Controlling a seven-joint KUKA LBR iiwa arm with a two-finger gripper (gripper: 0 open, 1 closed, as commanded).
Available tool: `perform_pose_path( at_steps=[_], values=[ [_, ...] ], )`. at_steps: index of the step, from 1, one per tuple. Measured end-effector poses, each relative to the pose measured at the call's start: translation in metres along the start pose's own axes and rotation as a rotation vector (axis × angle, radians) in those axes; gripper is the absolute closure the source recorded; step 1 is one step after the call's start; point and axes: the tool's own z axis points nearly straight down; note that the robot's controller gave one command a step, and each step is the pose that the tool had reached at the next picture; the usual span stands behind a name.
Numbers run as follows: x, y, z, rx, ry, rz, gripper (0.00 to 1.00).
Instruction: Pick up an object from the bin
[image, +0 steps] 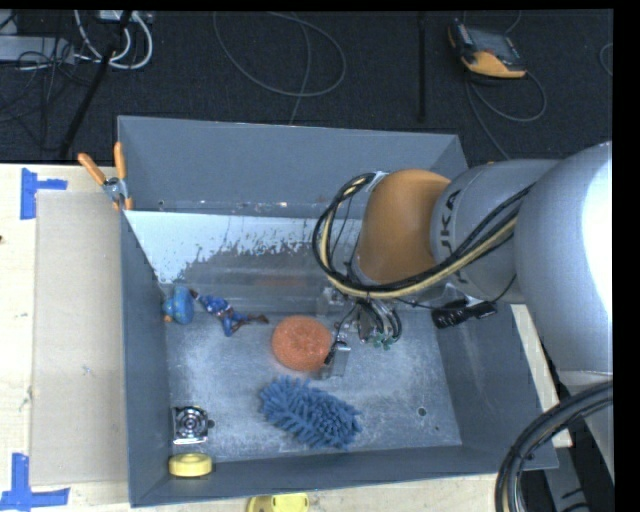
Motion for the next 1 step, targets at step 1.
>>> perform_pose_path(
  at_steps=[1],
  values=[
    [0.0023,0.0178,0.0017,0.0,0.001,-0.165,0.0]
  ],
)
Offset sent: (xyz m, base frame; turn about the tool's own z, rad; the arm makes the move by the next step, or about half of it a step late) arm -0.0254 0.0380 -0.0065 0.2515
